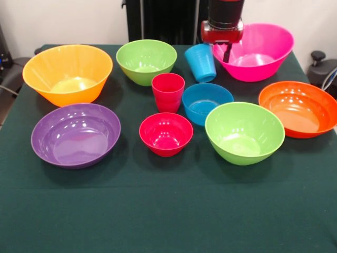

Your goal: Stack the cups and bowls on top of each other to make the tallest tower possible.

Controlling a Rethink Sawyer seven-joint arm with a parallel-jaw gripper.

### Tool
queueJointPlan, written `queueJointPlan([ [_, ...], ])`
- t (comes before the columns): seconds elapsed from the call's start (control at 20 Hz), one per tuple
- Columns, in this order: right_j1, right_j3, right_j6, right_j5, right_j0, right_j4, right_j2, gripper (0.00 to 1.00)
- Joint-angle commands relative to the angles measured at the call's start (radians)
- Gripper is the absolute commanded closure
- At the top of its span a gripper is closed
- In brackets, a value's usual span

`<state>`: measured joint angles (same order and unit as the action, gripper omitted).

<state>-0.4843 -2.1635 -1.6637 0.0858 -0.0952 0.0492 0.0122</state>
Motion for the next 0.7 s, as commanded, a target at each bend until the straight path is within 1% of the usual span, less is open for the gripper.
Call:
queueJointPlan([
  [0.05,0.04,0.091,-0.152,0.062,-0.044,0.029,-0.077,0.0],
  [0.2,0.024,0.087,-0.165,0.051,-0.071,0.024,-0.112,0.0],
  [0.55,-0.03,0.091,-0.15,-0.069,-0.1,-0.011,-0.17,0.0],
  [0.7,-0.039,0.108,-0.151,-0.1,-0.112,-0.03,-0.201,0.0],
])
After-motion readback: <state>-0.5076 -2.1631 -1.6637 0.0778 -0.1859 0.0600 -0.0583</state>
